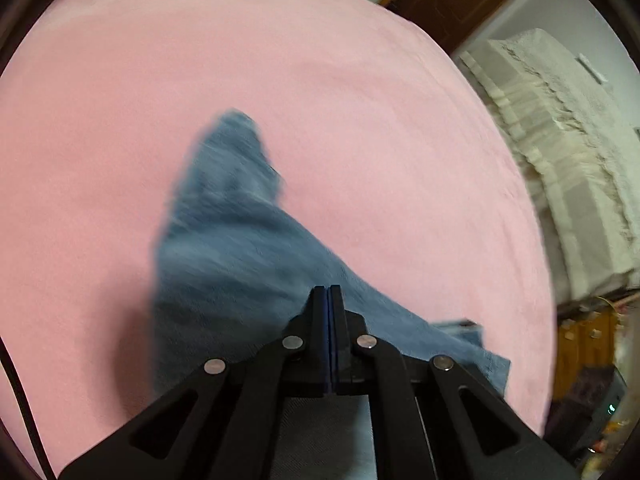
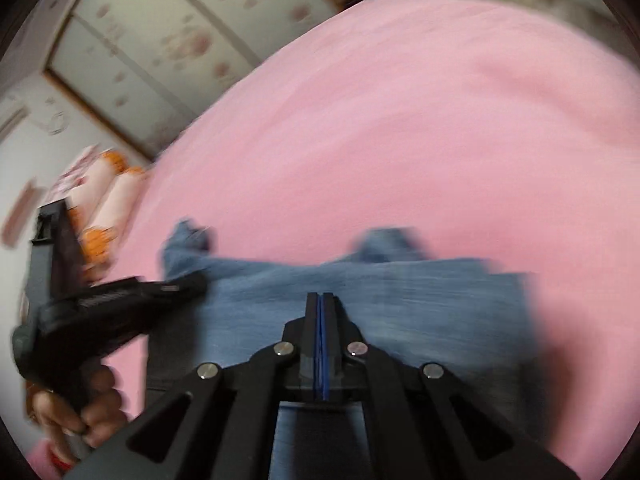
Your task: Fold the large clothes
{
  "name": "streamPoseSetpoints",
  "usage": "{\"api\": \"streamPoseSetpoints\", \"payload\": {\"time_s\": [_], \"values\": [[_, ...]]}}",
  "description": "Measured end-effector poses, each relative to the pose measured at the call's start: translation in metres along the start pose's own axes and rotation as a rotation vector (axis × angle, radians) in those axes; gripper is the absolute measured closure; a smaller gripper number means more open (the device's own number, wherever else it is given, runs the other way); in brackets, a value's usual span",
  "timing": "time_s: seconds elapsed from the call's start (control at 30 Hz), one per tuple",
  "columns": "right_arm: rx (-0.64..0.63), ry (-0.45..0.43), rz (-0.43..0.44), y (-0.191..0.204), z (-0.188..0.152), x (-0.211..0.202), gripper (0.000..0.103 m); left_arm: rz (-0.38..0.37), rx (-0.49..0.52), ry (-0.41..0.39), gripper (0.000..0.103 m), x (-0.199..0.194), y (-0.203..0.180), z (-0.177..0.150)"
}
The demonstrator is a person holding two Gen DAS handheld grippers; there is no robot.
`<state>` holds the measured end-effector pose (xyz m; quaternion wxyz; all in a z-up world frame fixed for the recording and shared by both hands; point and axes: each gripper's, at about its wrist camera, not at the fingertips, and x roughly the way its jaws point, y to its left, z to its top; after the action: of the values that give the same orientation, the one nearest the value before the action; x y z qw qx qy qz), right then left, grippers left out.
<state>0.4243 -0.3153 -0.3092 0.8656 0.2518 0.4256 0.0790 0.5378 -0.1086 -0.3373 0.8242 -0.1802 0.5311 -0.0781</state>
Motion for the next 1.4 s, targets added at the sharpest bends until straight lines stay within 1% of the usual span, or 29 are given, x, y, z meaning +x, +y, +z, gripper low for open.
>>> {"api": "streamPoseSetpoints", "payload": {"time_s": [0.03,0.1,0.2,0.23,0.27,0.33,0.37,0.4,0.43,0.5,0.53,0.57,0.63,0.7,0.77,0.83,0.87,0.9,0.93,1.0,1.03,1.07,1.13,1.17,1.23,1.27,1.33,1.37,1.4], "values": [[0.007,-0.004,0.002,-0.005,0.000,-0.003,0.103,-0.012,0.005,-0.006,0.102,-0.003,0.001,0.002],[0.023,0.000,0.047,-0.017,-0.003,-0.013,0.103,-0.031,-0.004,0.007,0.102,-0.004,0.005,0.006],[-0.014,-0.028,-0.020,-0.019,-0.006,-0.026,0.103,-0.008,0.039,-0.001,0.102,-0.012,0.006,0.004],[-0.009,-0.036,-0.035,-0.020,-0.007,-0.030,0.103,0.008,0.052,-0.007,0.102,-0.015,0.006,0.003],[-0.003,-0.044,-0.075,-0.021,-0.008,-0.033,0.103,0.026,0.061,-0.012,0.102,-0.018,0.003,0.003],[0.011,-0.049,-0.098,-0.029,-0.010,-0.038,0.103,0.062,0.067,-0.020,0.102,-0.026,-0.003,0.004],[0.021,-0.048,-0.114,-0.029,-0.010,-0.040,0.103,0.083,0.072,-0.031,0.096,-0.033,-0.005,0.003],[0.021,-0.045,-0.124,-0.028,-0.011,-0.041,0.103,0.110,0.078,-0.043,0.094,-0.040,-0.007,0.001],[0.014,-0.040,-0.136,-0.026,-0.011,-0.044,0.103,0.121,0.081,-0.051,0.090,-0.047,-0.009,0.000],[0.005,-0.027,-0.148,-0.021,-0.013,-0.051,0.103,0.118,0.071,-0.066,0.087,-0.064,-0.011,-0.006],[0.021,-0.018,-0.141,-0.021,-0.015,-0.056,0.099,0.106,0.059,-0.067,0.085,-0.073,-0.012,-0.012],[0.051,-0.001,-0.125,-0.023,-0.018,-0.061,0.098,0.101,0.049,-0.067,0.082,-0.078,-0.013,-0.017],[0.128,0.054,-0.091,-0.026,-0.030,-0.067,0.098,0.096,0.027,-0.071,0.077,-0.094,-0.011,-0.034],[0.155,0.079,-0.068,-0.023,-0.044,-0.074,0.098,0.116,0.021,-0.072,0.069,-0.109,-0.012,-0.059],[0.148,0.088,-0.074,-0.021,-0.062,-0.086,0.098,0.156,0.003,-0.065,0.056,-0.122,-0.015,-0.079],[0.134,0.110,-0.100,-0.016,-0.084,-0.102,0.098,0.183,-0.029,-0.063,0.051,-0.137,-0.012,-0.106],[0.132,0.120,-0.110,-0.014,-0.094,-0.110,0.097,0.193,-0.037,-0.060,0.045,-0.142,-0.011,-0.117],[0.130,0.127,-0.112,-0.013,-0.101,-0.115,0.094,0.214,-0.050,-0.047,0.044,-0.151,-0.011,-0.134],[0.126,0.146,-0.129,-0.011,-0.112,-0.124,0.090,0.223,-0.051,-0.040,0.043,-0.157,-0.007,-0.144],[0.115,0.174,-0.154,-0.008,-0.128,-0.137,0.086,0.256,-0.048,-0.020,0.041,-0.173,-0.005,-0.174],[0.098,0.179,-0.150,-0.005,-0.136,-0.145,0.084,0.265,-0.047,-0.011,0.039,-0.179,-0.001,-0.184],[0.082,0.188,-0.153,-0.003,-0.140,-0.149,0.082,0.269,-0.048,0.001,0.039,-0.184,0.000,-0.194],[0.023,0.235,-0.177,0.004,-0.152,-0.158,0.076,0.265,-0.060,0.035,0.039,-0.195,0.003,-0.216],[0.008,0.247,-0.180,0.007,-0.156,-0.160,0.075,0.264,-0.068,0.047,0.038,-0.199,0.003,-0.222],[-0.023,0.269,-0.176,0.012,-0.162,-0.168,0.066,0.259,-0.073,0.059,0.038,-0.203,-0.002,-0.228],[-0.036,0.277,-0.178,0.015,-0.164,-0.171,0.063,0.259,-0.073,0.065,0.036,-0.207,-0.004,-0.234],[-0.067,0.293,-0.183,0.022,-0.166,-0.178,0.053,0.264,-0.066,0.080,0.030,-0.214,-0.008,-0.240],[-0.085,0.300,-0.186,0.025,-0.167,-0.181,0.050,0.267,-0.059,0.085,0.029,-0.218,-0.011,-0.242],[-0.104,0.304,-0.188,0.029,-0.166,-0.184,0.045,0.272,-0.048,0.084,0.029,-0.224,-0.014,-0.244]]}}
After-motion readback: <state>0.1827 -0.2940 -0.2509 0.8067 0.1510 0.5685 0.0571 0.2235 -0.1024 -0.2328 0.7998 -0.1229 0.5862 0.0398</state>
